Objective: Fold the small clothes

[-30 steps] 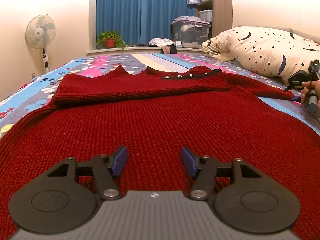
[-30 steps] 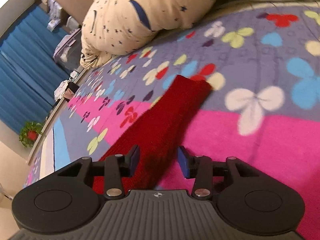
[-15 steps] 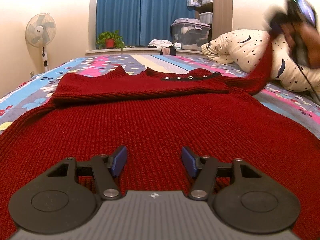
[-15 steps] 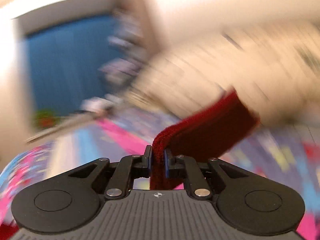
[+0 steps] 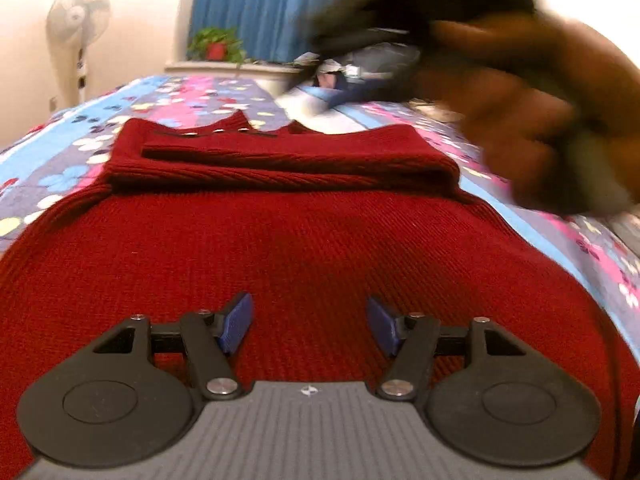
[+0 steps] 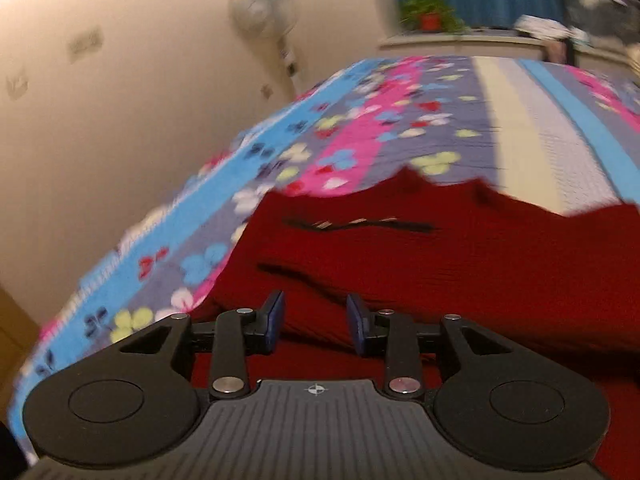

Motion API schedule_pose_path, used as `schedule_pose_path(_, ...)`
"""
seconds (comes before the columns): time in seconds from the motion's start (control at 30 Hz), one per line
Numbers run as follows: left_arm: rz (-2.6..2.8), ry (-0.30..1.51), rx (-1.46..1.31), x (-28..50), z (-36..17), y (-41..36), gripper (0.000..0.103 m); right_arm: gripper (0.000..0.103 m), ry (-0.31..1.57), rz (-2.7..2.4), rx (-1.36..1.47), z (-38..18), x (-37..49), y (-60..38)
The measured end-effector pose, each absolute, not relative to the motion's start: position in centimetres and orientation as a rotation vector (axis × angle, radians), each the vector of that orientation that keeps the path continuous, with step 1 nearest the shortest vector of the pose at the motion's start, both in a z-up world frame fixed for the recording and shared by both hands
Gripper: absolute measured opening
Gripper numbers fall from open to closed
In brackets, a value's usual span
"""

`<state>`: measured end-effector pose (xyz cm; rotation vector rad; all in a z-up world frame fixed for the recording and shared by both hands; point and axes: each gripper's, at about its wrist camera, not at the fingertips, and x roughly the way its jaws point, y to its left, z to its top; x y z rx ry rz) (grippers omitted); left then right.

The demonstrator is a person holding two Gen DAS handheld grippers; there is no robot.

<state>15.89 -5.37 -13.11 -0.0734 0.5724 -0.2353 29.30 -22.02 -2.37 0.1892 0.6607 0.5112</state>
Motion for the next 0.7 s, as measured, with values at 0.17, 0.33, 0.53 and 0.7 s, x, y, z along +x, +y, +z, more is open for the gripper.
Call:
schedule_pose_path(0.17,-0.105,0.581,-0.243,18.3,-10.3,-2.6,0.018,0.047,0.594,0.316,0.259,-0.2,26.1,-33.3)
schedule_pose_path(0.33,-0.054,0.558,-0.296,22.3,-7.2,0.5,0.013,0.049,0.564,0.121,0.386,-2.9,23.3,-39.4)
schedule_pose_path(0.53,0.01,0.581,-0.454,28.6,-5.8,4.5,0.015,0.049,0.587,0.12,0.39,-3.7,26.7,-39.2)
schedule_pose_path(0.7,0.058,0.664,-0.624,34.2,-8.2,7.2,0.027,0.049,0.698,0.153,0.411,-5.5,30.0,-37.7)
